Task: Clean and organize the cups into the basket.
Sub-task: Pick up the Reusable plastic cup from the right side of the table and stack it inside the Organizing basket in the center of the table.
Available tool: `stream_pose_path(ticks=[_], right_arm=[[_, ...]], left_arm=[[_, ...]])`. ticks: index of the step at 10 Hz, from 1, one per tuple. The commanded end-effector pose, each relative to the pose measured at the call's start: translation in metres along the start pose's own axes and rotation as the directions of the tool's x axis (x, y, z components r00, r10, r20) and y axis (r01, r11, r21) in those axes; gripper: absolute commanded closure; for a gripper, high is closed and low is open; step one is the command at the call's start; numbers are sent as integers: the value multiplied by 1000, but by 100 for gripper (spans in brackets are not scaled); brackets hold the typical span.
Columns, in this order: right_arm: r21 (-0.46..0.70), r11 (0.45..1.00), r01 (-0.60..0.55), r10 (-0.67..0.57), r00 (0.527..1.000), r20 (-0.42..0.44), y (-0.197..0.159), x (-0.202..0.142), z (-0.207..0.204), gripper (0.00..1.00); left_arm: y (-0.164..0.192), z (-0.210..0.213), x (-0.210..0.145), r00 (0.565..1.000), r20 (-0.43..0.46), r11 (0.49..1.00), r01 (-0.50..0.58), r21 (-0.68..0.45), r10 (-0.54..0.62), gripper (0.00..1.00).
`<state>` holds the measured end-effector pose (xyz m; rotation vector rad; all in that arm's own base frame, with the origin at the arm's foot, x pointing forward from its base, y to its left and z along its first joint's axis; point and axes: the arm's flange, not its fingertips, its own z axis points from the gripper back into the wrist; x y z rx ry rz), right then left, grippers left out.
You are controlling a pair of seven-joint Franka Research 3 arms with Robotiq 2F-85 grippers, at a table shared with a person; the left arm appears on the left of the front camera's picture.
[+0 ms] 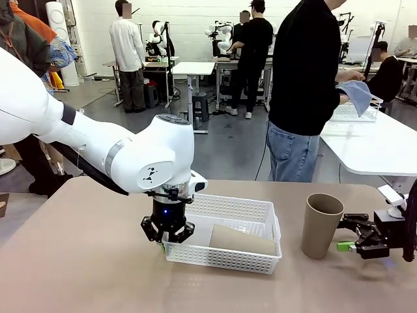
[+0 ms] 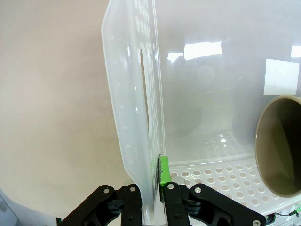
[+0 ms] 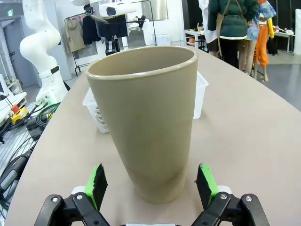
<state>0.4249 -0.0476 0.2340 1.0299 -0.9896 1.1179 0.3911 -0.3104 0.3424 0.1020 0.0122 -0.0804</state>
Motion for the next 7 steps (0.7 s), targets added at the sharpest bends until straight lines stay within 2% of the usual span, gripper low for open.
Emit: stream_pose_path(ticks=[1,7], right_arm=[[-3,1000,23,-23,1000,16,-12,2,-16,0],[44,999,7,-6,1000,-17,-16,7,-51,0]], left_arm=[[0,-2,-2,1000,-6,1000,-2,9,2,100],[0,-2,-2,1000,-6,1000,-2,9,2,100]])
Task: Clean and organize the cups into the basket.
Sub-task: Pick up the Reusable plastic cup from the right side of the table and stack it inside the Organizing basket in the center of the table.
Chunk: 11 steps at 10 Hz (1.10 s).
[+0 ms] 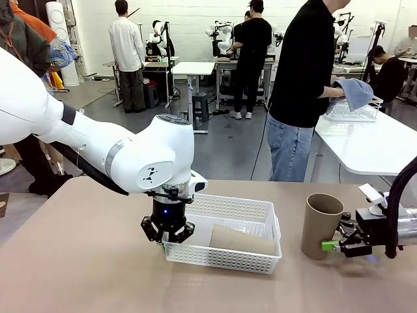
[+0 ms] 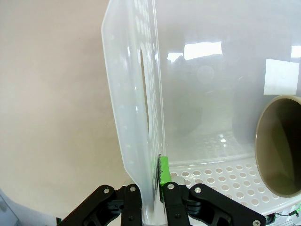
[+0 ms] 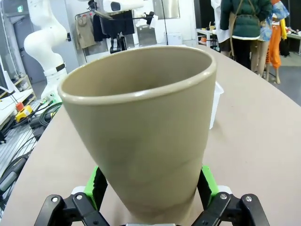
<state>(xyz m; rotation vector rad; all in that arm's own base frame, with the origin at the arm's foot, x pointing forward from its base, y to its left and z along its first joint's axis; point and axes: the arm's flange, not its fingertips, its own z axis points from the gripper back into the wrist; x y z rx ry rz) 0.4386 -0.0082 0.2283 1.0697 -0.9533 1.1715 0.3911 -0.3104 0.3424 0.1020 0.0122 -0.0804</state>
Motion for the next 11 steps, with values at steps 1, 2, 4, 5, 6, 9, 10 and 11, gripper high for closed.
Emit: stream_pose_path(ticks=[1,2,4,5,6,9,10,11], right_arm=[[-14,1000,10,-11,1000,-7,-8,3,-16,0],[-7,1000,7,-7,1000,-8,-9,4,-21,0],[22,1000,-3,3,1000,-8,-10,3,-26,3],[29,1000,-7,7,1000,-8,-9,2,-26,59],[29,1000,-8,8,1000,-7,-8,1,-25,62],[32,999,-25,25,1000,-7,1,4,-22,100],[34,999,-24,25,1000,-17,7,7,-21,78],[35,999,-7,7,1000,-11,20,19,-19,77]], left_arm=[[0,-2,-2,1000,-6,1000,-2,9,2,100],[0,-2,-2,1000,-6,1000,-2,9,2,100],[0,-2,-2,1000,-6,1000,-2,9,2,100],[0,-2,-2,1000,-6,1000,-2,9,2,100],[0,-2,-2,1000,-6,1000,-2,9,2,100],[0,-2,-2,1000,-6,1000,-2,9,2,100],[0,-2,-2,1000,-6,1000,-2,9,2,100],[0,-2,-2,1000,-6,1000,-2,9,2,100]])
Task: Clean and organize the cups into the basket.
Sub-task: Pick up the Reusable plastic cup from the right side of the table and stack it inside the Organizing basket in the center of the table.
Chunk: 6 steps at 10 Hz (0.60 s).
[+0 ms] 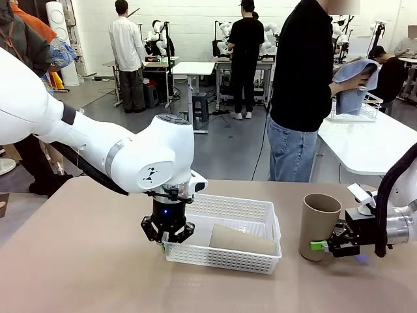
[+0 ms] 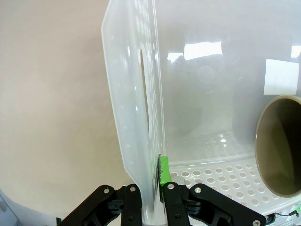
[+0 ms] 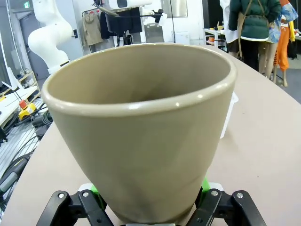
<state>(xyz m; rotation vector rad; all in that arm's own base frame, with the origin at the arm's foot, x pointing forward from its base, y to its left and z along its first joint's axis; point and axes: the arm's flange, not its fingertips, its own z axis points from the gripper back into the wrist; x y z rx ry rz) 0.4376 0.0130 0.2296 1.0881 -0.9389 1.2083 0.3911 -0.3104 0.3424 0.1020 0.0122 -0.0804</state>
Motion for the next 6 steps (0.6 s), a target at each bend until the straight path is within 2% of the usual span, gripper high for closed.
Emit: stream_pose_path(ticks=[1,4,6], right_arm=[[0,1000,22,-22,1000,-3,33,39,8,77],[-10,999,39,-39,999,4,74,123,28,77],[-6,998,57,-57,998,5,88,161,36,77]], left_arm=[[0,-2,-2,1000,-6,1000,-2,9,2,100],[0,-2,-2,1000,-6,1000,-2,9,2,100],[0,-2,-2,1000,-6,1000,-2,9,2,100]])
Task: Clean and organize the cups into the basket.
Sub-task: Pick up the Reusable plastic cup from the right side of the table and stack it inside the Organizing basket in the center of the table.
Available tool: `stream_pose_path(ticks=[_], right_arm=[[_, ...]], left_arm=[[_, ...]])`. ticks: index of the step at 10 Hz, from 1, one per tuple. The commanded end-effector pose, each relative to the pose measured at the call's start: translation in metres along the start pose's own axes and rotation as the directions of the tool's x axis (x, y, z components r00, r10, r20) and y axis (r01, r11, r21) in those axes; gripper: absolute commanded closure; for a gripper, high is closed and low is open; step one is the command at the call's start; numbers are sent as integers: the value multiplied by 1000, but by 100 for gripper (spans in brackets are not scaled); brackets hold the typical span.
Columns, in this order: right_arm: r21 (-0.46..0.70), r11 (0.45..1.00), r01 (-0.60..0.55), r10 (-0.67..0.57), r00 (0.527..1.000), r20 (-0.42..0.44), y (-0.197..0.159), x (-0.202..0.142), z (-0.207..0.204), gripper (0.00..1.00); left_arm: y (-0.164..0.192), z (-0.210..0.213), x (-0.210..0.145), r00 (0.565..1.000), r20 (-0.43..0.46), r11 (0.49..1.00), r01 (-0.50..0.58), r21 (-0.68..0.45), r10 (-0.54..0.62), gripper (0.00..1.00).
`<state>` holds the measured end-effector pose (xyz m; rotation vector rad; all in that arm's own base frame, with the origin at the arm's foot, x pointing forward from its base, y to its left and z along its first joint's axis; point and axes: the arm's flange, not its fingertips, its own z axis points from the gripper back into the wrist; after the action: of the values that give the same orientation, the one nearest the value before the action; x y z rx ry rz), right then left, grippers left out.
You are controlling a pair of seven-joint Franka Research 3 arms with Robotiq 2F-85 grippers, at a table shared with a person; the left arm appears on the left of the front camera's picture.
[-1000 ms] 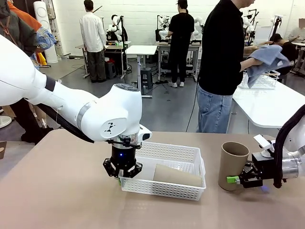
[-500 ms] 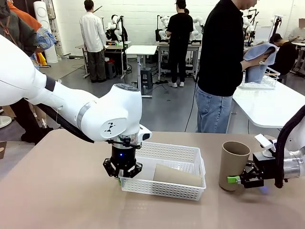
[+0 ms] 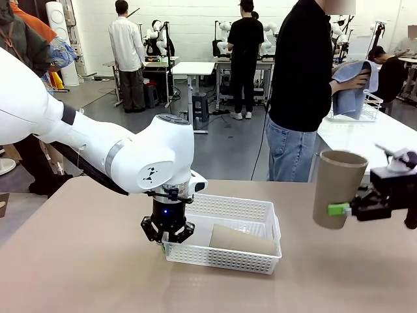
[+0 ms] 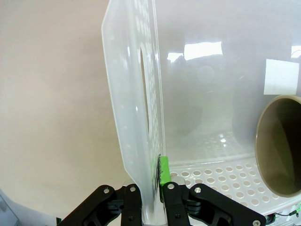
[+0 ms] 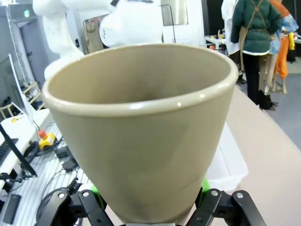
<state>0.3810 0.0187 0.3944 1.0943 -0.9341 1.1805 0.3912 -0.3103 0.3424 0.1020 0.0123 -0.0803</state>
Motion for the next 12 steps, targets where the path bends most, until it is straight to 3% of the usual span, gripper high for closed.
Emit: stream_pose_path(ticks=[1,8,9,10,12], right_arm=[[-14,999,43,-43,999,-11,11,13,4,77],[-9,1000,9,-9,1000,-3,7,18,5,77],[-16,1000,26,-26,1000,-7,8,19,6,19],[-46,999,-16,8,985,-173,25,45,-3,19],[-65,998,-3,-23,917,-398,34,99,-28,19]], left_arm=[[0,-2,-2,1000,-6,1000,-1,9,1,100],[0,-2,-2,1000,-6,1000,-1,9,1,100],[0,-2,-2,1000,-6,1000,-1,9,1,100],[0,-2,-2,1000,-6,1000,-1,9,1,100],[0,-2,-2,1000,-6,1000,-1,9,1,100]])
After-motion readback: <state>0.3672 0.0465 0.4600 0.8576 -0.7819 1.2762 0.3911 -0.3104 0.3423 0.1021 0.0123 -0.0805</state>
